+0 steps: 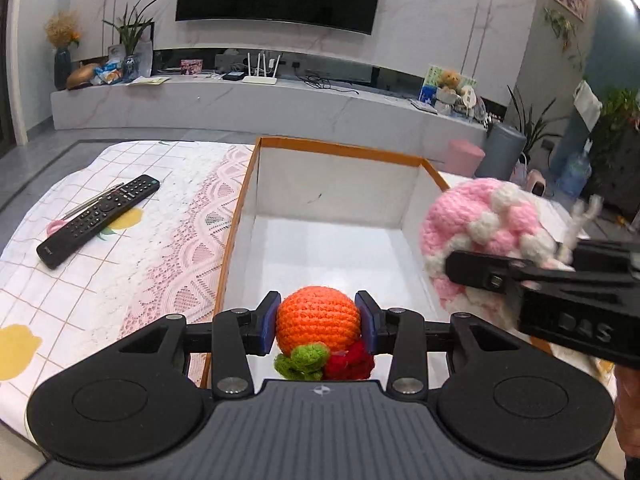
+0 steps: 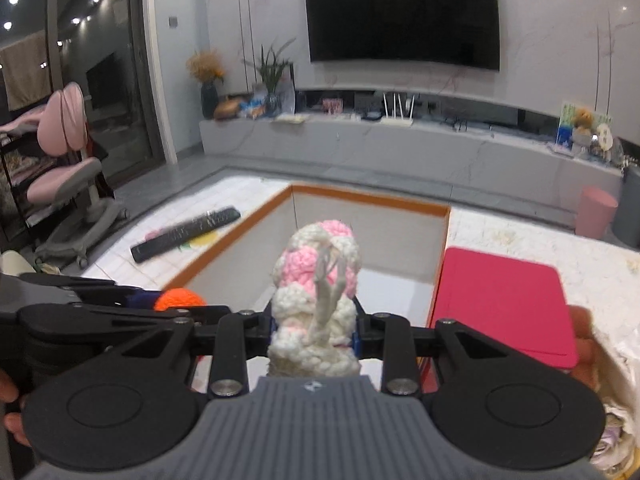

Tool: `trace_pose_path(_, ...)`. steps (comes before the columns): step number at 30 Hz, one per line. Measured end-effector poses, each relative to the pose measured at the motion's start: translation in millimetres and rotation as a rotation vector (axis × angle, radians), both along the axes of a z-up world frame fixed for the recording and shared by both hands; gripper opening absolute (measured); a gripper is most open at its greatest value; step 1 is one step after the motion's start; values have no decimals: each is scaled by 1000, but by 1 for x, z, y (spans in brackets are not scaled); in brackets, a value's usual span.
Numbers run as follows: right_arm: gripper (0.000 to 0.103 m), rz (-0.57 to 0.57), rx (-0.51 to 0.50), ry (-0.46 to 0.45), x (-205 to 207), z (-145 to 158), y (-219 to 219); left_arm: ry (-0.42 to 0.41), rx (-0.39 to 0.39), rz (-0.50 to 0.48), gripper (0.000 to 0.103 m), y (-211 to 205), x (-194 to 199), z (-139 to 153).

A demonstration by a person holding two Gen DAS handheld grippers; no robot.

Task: Organize soft objects
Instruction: 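Carry the orange fruit and pink toy over the orange shoebox with both grippers, then open both grippers to drop the fruit and pink toy into the shoebox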

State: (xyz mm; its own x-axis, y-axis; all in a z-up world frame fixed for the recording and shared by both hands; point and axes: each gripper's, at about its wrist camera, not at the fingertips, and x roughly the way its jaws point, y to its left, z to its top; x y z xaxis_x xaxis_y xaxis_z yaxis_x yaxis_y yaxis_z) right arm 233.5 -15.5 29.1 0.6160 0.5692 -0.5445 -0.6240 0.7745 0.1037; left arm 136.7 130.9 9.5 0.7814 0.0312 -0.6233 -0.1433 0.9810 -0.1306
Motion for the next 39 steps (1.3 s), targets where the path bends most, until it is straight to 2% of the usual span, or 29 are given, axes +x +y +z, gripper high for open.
trace_pose_path(5, 30, -5, -16, 33, 5, -10, 3, 48, 5, 77, 46, 5, -1, -4)
trace_pose_path(7, 30, -2, -28, 40, 5, -13, 4, 48, -2, 78, 47, 7, -4, -4)
trace_pose_path(9, 30, 0, -41, 45, 7, -17, 8, 48, 1, 71, 52, 7, -8, -3)
trace_pose_path(11, 30, 9, -64, 51, 10, -19, 14, 34, 6, 71, 66, 5, -12, 1)
trace_pose_path(13, 30, 24, -91, 47, 12, -21, 21, 26, -5, 74, 70, 4, -14, 6)
trace_pose_path(14, 30, 30, -103, 46, 12, -21, 23, 29, 4, 91, 76, 4, -15, 9)
trace_pose_path(16, 30, 29, -120, 59, 16, -22, 28, 17, 13, 93, 79, 6, -16, 12)
trace_pose_path(21, 31, 25, -144, 160, 33, -25, 36, -9, -45, 81, 86, 15, -20, 20)
trace_pose_path(23, 31, 14, -173, 200, 40, -31, 42, -22, -44, 94, 90, 16, -22, 24)
trace_pose_path(28, 32, -10, -209, 304, 51, -43, 51, -48, 6, 105, 91, 15, -24, 27)
trace_pose_path(36, 37, -3, -220, 356, 51, -48, 52, -73, -92, 105, 91, 26, -25, 27)
trace_pose_path(39, 45, -11, -197, 384, 54, -45, 50, -85, -93, 98, 91, 30, -26, 30)
